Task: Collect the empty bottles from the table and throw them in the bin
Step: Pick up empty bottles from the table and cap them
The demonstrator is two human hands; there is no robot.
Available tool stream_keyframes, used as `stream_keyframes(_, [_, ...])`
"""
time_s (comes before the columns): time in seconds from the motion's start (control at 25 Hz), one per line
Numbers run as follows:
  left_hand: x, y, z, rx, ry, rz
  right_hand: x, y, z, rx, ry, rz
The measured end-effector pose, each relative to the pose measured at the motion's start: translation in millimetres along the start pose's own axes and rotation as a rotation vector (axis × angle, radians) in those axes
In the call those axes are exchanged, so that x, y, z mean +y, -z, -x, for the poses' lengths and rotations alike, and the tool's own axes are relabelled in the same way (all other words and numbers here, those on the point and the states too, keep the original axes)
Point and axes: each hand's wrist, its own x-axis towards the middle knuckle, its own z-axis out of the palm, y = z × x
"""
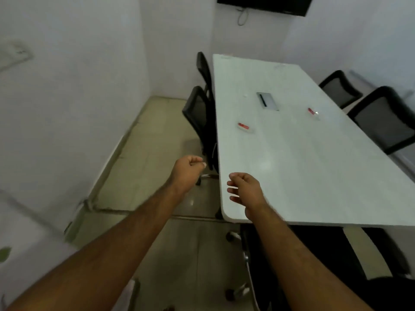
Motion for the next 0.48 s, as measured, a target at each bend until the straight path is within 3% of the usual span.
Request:
stream_keyframes(0.24, [32.1,-37.6,-159.2,-0.139,-0.045,-0.105,-30.3,-11.7,-139.1,0.150,-0.002,0.005])
stream_keyframes(0.48, [36.5,-116.7,-345.1,-0.285,-0.013,-0.225,-57.5,-9.9,-343.4,0.287,0.050,0.106])
